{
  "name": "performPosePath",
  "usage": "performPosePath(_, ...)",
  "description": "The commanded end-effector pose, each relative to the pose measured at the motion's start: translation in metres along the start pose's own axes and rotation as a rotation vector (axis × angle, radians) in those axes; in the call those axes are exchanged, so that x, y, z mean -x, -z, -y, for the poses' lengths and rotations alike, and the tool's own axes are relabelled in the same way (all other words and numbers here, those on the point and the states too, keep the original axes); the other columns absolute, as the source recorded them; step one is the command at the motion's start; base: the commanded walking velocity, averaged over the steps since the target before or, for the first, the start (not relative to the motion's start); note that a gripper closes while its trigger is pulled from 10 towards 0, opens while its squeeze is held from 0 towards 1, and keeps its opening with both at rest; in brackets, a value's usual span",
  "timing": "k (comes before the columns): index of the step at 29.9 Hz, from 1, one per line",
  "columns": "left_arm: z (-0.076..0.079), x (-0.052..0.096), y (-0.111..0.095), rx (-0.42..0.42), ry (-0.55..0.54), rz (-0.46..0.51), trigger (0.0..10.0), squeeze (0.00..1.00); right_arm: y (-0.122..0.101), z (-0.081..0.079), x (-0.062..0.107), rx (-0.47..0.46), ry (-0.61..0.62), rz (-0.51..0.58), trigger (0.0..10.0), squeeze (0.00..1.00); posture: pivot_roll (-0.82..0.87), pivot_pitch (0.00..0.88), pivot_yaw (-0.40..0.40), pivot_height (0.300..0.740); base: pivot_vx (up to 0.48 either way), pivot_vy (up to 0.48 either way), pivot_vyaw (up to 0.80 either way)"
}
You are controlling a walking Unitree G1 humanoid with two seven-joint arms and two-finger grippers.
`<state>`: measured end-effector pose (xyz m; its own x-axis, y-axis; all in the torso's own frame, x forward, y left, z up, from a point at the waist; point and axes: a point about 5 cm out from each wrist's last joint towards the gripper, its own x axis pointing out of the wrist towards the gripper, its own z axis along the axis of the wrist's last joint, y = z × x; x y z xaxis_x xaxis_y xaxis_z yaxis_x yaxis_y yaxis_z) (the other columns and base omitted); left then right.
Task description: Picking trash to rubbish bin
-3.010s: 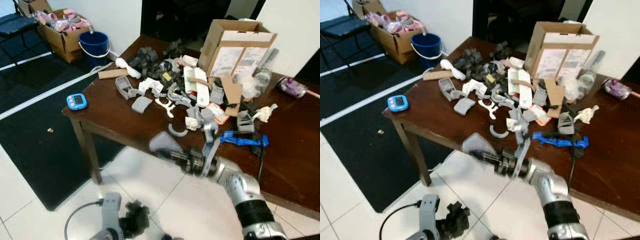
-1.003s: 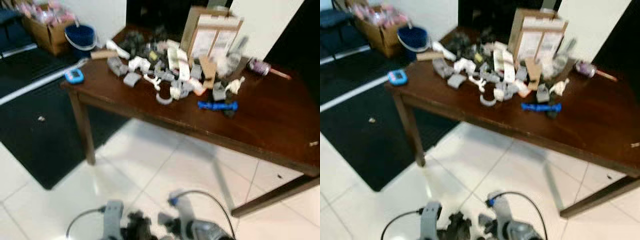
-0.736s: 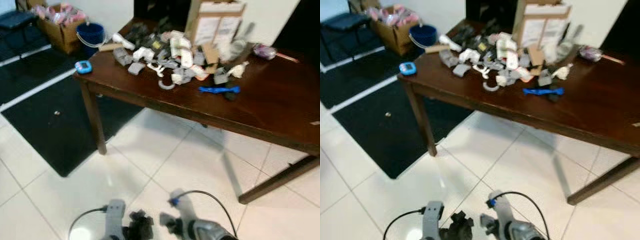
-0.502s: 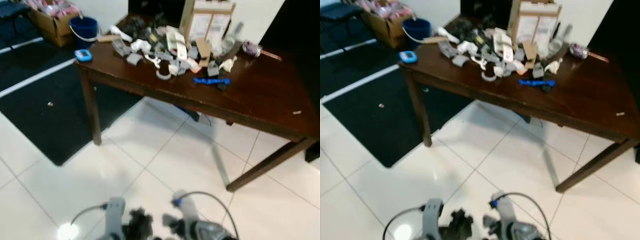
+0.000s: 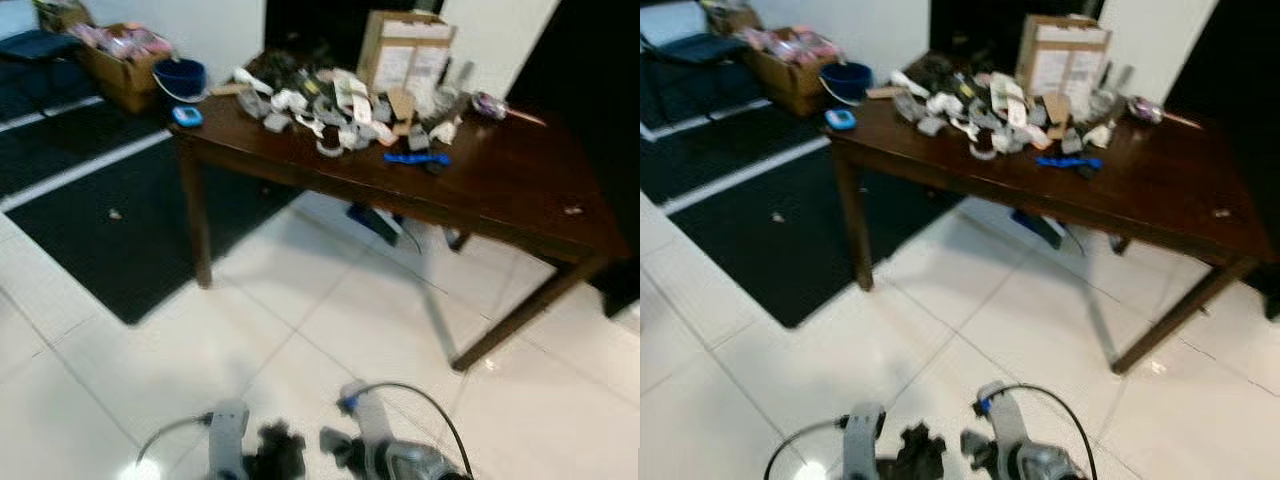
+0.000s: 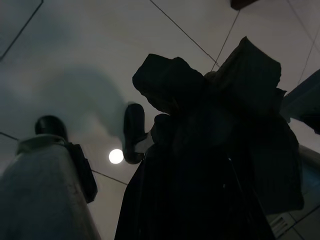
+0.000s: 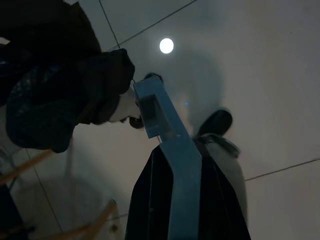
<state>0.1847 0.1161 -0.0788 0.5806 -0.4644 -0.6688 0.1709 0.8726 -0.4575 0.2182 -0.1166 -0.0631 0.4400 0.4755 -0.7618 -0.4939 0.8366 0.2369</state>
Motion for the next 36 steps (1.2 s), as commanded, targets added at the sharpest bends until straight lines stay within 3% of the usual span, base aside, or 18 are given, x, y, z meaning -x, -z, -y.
performPosePath(1,-0.0001,0.0009,0.0042,0.012,0.001,-0.012,10.0,0.0,0.0038,0.001,0.0007,-0.013,0.007,-0.013,10.0,0.0,0.11,0.108,-0.091,0.74,0.0,0.0,0.0)
performPosePath(8,-0.0006,0.0009,0.0027,-0.001,0.004,-0.011,10.0,0.0,0.0037,-0.0004,0.0001,-0.011,0.002,-0.016,10.0,0.0,0.11,0.108,-0.091,0.74,0.0,0.0,-0.34)
performPosePath(36,-0.001,0.0008,0.0018,0.005,0.007,-0.017,10.0,0.0,0.0068,0.0002,0.0003,-0.027,0.014,-0.039,10.0,0.0,0.11,0.093,-0.089,0.74,0.0,0.0,0.0)
